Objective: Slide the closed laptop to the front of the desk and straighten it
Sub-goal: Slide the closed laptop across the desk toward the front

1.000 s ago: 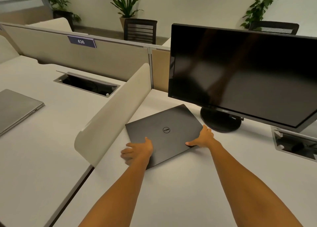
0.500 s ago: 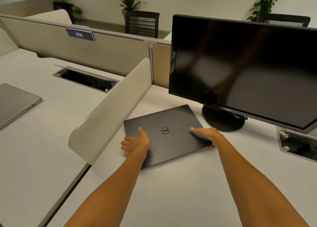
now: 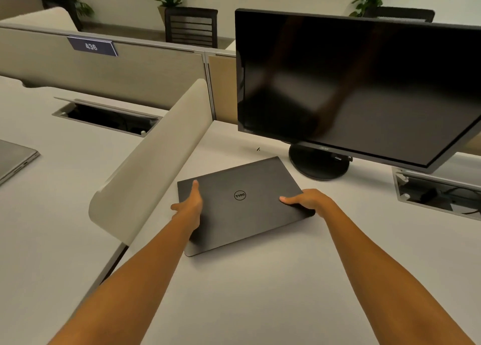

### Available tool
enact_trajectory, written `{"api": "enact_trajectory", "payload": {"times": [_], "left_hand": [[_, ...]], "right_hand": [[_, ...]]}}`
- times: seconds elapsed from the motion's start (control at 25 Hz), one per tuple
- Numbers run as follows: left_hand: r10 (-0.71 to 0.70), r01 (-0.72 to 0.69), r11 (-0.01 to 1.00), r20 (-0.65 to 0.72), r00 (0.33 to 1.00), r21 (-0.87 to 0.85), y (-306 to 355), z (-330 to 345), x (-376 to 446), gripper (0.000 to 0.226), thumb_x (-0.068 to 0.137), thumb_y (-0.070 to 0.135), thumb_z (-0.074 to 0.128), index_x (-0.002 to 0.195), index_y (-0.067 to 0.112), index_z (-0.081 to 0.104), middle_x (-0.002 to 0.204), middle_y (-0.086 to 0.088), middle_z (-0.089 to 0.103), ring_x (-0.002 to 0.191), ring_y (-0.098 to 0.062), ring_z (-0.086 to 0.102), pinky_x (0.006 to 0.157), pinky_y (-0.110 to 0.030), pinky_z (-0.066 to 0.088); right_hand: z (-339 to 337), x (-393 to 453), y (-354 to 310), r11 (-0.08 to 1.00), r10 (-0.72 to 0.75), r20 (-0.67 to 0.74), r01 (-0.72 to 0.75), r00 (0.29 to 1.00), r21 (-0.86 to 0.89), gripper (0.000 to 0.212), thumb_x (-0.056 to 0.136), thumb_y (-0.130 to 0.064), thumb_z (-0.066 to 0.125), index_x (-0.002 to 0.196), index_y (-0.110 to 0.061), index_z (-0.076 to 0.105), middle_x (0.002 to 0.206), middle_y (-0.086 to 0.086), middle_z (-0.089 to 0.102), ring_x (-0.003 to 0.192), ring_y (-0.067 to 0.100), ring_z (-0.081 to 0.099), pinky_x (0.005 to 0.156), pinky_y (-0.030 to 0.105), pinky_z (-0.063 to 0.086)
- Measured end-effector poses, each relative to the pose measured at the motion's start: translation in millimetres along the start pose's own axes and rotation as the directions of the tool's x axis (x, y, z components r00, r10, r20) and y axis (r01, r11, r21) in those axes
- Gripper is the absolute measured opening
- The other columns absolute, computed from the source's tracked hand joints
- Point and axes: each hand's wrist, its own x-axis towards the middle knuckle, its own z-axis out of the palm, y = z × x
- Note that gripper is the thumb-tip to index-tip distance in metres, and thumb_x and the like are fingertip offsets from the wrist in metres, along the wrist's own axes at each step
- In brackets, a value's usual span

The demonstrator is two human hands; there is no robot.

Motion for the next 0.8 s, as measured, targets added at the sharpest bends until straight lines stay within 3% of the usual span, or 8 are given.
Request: {"api": "enact_trajectory", "payload": {"times": [0.08,0.16,0.36,0.56,0.72,0.8], "left_hand": [[0.011,-0.015,0.998,0.065,0.998,0.061,-5,-3,-11,0.113,0.08,0.079,0.056,0.162,0.018,0.006,0.168,-0.007,0.013,0.152,-0.035,0.018,0.121,-0.05,0.02],[0.029,-0.077,0.966,0.192,0.981,0.247,-12,-7,-23,0.109,0.08,0.075,0.061,0.16,0.017,0.016,0.167,-0.008,0.018,0.151,-0.034,0.022,0.12,-0.05,0.022],[-0.106,-0.134,0.787,0.346,0.932,0.602,-41,-15,-59,0.111,0.066,0.05,0.09,0.152,0.011,0.031,0.155,-0.013,0.036,0.139,-0.037,0.039,0.11,-0.053,0.038],[-0.215,-0.213,0.68,0.469,0.857,0.701,-81,-14,-81,0.092,0.062,0.031,0.096,0.138,0.006,0.05,0.135,-0.013,0.053,0.12,-0.034,0.056,0.102,-0.05,0.05],[-0.268,-0.283,0.545,0.484,0.833,0.789,-100,-23,-101,0.075,0.066,0.025,0.095,0.128,0.003,0.059,0.125,-0.015,0.063,0.106,-0.033,0.066,0.086,-0.048,0.059],[-0.283,-0.32,0.478,0.489,0.825,0.818,-107,-27,-107,0.068,0.068,0.022,0.094,0.124,0.001,0.062,0.125,-0.016,0.065,0.108,-0.034,0.068,0.09,-0.049,0.059]], "right_hand": [[-7,-17,13,1.0,-0.015,-0.031,0.015,0.999,0.005,0.088,0.068,-0.063,0.077,0.13,-0.005,0.054,0.131,0.014,0.058,0.114,0.032,0.057,0.096,0.041,0.049],[-16,-34,28,0.998,-0.041,-0.07,0.045,0.997,0.047,0.083,0.066,-0.062,0.079,0.124,-0.006,0.058,0.123,0.012,0.062,0.105,0.029,0.061,0.088,0.038,0.051],[-33,-92,84,0.99,-0.075,-0.197,0.097,0.978,0.106,0.074,0.063,-0.059,0.082,0.117,-0.015,0.06,0.109,0.005,0.064,0.087,0.02,0.062,0.07,0.031,0.048],[-35,-143,138,0.994,-0.023,-0.246,0.048,0.969,0.098,0.072,0.062,-0.06,0.083,0.116,-0.017,0.061,0.109,0.004,0.063,0.094,0.024,0.062,0.071,0.031,0.048],[-16,-177,186,0.986,0.005,-0.229,0.034,0.973,0.165,0.07,0.063,-0.057,0.084,0.116,-0.016,0.063,0.108,0.003,0.067,0.093,0.022,0.065,0.072,0.031,0.051],[-2,-192,207,0.976,0.031,-0.212,0.016,0.977,0.216,0.071,0.061,-0.056,0.085,0.115,-0.015,0.065,0.108,0.003,0.069,0.093,0.022,0.067,0.076,0.033,0.055]]}}
